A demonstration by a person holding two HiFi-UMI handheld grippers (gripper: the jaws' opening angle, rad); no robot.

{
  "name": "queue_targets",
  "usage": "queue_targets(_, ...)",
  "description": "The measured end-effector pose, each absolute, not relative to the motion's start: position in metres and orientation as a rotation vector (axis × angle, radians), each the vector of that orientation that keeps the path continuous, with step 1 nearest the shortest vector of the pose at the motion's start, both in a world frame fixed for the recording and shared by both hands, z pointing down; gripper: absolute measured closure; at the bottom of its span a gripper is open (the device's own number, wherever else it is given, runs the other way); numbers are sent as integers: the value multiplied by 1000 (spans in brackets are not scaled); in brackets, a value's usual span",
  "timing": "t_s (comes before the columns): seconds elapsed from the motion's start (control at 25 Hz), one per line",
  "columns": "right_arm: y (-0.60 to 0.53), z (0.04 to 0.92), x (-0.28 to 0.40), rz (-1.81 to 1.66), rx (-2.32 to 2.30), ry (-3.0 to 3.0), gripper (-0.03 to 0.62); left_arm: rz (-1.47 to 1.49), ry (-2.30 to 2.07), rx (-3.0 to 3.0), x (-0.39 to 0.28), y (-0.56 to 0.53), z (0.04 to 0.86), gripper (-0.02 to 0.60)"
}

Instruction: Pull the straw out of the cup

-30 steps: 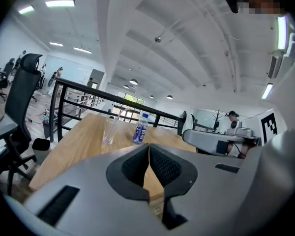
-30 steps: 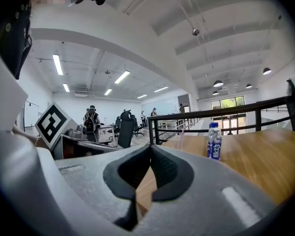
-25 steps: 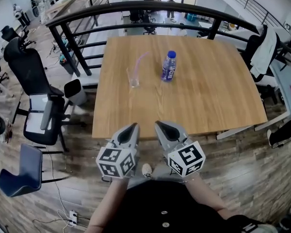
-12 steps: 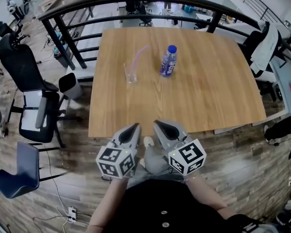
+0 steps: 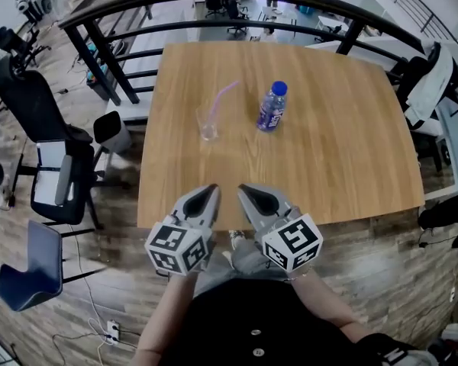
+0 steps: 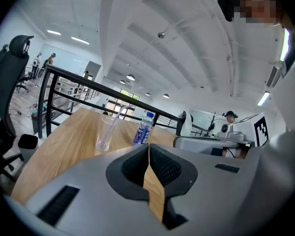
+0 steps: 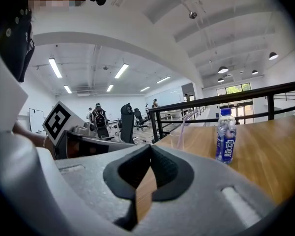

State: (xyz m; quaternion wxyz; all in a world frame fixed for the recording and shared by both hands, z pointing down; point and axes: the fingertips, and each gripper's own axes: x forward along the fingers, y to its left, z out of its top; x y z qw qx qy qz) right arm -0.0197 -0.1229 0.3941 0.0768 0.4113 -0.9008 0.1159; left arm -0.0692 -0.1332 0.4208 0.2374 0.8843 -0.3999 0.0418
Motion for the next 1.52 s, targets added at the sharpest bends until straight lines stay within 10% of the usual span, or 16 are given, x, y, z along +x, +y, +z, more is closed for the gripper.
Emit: queue_targets(1.52,-326,430,10,507,1116,-2727,595,385,-1266,2550,-54,-376,423,508)
